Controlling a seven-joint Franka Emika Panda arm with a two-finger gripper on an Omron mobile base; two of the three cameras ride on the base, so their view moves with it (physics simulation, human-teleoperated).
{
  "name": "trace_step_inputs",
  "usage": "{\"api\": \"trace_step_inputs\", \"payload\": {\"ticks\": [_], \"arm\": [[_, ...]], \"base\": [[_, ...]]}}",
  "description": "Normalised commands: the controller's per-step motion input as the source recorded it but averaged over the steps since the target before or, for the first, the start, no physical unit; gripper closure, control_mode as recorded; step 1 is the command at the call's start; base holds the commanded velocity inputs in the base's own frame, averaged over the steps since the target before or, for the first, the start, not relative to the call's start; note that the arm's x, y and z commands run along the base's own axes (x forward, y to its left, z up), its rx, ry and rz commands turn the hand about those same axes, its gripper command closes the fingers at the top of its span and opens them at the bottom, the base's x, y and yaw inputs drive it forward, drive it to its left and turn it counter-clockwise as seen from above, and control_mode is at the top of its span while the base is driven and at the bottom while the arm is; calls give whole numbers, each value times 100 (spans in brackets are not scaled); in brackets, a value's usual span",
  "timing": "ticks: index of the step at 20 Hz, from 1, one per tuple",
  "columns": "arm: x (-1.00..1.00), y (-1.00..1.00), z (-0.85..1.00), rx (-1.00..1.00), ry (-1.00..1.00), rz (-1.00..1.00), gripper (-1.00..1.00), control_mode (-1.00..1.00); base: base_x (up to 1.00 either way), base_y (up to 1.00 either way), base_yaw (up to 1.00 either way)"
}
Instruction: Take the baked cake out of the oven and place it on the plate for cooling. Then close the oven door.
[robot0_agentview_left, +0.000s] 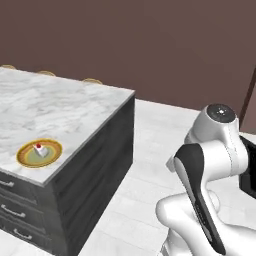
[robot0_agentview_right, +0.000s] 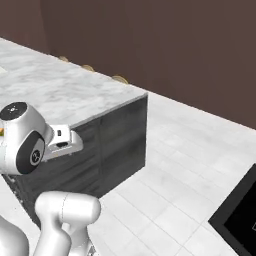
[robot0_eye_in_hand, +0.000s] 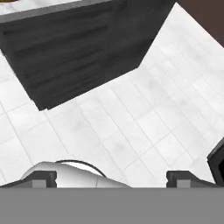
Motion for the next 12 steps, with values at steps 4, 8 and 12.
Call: {"api": "trace_step_inputs", "payload": {"ticks": [4,8,12], "arm": [[0,0,0,0,0,0,-100,100],[0,0,0,0,0,0,-100,100],[0,0,0,0,0,0,-100,100]], "base": [[0,-69,-73],[4,-51,-76],[36,-33,-67]]}}
